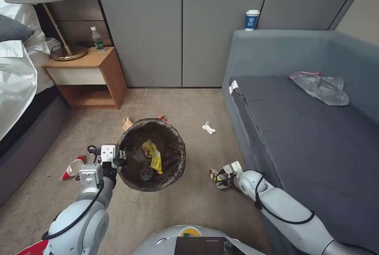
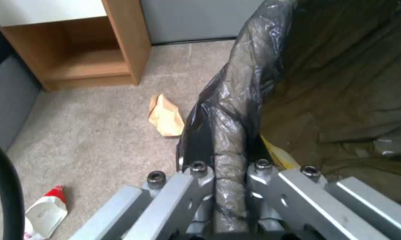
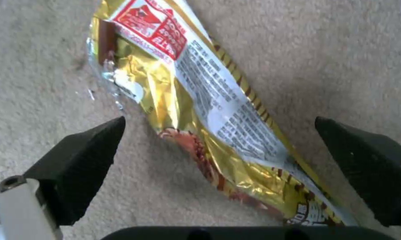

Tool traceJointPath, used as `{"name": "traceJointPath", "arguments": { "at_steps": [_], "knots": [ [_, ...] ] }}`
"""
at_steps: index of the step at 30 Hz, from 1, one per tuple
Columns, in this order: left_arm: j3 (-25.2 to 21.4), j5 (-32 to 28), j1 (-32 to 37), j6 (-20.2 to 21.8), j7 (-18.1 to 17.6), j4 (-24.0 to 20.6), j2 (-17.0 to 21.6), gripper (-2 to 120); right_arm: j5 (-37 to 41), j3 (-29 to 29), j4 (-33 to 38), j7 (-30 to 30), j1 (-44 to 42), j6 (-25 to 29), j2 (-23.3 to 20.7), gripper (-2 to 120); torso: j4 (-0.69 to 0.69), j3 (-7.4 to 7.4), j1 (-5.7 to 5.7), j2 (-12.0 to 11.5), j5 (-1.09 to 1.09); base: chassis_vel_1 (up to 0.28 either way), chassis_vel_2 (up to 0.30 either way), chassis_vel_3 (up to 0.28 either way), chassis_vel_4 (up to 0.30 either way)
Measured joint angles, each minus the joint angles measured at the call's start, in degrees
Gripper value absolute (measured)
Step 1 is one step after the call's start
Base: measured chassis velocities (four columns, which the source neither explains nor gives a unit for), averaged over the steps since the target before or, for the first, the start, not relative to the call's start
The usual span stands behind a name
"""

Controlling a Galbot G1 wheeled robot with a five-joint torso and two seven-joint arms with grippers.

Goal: Pick up the trash bin, then pick up the garbage from the floor and place it into the trash bin.

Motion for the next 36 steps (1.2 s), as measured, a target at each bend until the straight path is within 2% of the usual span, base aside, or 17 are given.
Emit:
{"name": "traceJointPath", "arguments": {
  "at_steps": [11, 36],
  "knots": [
    [-0.01, -0.04, -0.24, -0.03, 0.06, 0.05, 0.01, 2, 0.02, -0.12, -0.35, 1.7, -0.13, -0.04, 0.33, 100, 0.0, 0.0, 0.0, 0.0, 0.0, 0.0, 0.0, 0.0, 0.0],
    [-0.18, -0.02, -0.21, -0.08, 0.1, 0.04, -0.34, 2, -2.26, 0.03, -4.2, 0.62, 0.58, 0.02, 2.44, 100, -0.01, -0.01, 0.0, 0.0, -0.03, 0.0, 0.0, 0.0, 0.0]
  ]
}}
